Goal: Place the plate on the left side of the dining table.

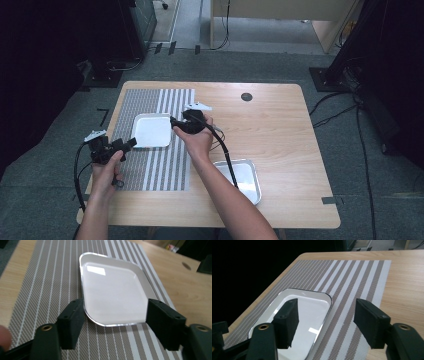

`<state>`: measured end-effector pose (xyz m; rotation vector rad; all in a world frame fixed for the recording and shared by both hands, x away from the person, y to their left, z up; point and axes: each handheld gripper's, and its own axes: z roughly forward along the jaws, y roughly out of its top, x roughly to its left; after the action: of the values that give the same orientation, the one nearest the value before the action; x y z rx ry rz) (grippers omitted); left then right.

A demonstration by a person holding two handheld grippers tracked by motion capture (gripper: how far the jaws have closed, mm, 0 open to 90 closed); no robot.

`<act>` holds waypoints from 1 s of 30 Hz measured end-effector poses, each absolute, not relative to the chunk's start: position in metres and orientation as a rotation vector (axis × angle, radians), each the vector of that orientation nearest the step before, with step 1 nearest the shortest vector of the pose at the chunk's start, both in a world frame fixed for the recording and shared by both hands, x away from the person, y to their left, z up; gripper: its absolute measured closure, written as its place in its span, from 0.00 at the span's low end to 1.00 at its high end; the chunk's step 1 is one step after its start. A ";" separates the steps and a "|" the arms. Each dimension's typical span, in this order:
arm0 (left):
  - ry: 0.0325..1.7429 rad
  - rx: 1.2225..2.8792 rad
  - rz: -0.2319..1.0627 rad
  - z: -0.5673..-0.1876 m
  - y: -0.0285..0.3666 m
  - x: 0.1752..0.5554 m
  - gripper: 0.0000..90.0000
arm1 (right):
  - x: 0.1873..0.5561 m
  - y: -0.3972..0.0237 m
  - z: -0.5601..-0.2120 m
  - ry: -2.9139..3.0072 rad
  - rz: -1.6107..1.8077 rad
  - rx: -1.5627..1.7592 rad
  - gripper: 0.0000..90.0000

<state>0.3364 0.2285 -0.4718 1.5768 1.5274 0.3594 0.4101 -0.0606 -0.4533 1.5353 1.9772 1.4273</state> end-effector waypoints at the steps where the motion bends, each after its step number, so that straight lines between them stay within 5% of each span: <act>1: 1.522 1.589 0.352 -0.472 0.227 0.334 0.31 | 0.408 -0.062 -0.453 1.989 1.422 1.512 0.37; 30: 1.417 1.626 0.499 -0.472 0.218 0.302 0.28 | 0.358 -0.127 -0.432 2.007 1.408 1.396 0.23</act>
<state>0.3022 0.2176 -0.4717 1.6256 1.4172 0.4994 0.3582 -0.1267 -0.4318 1.3960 2.0070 1.4075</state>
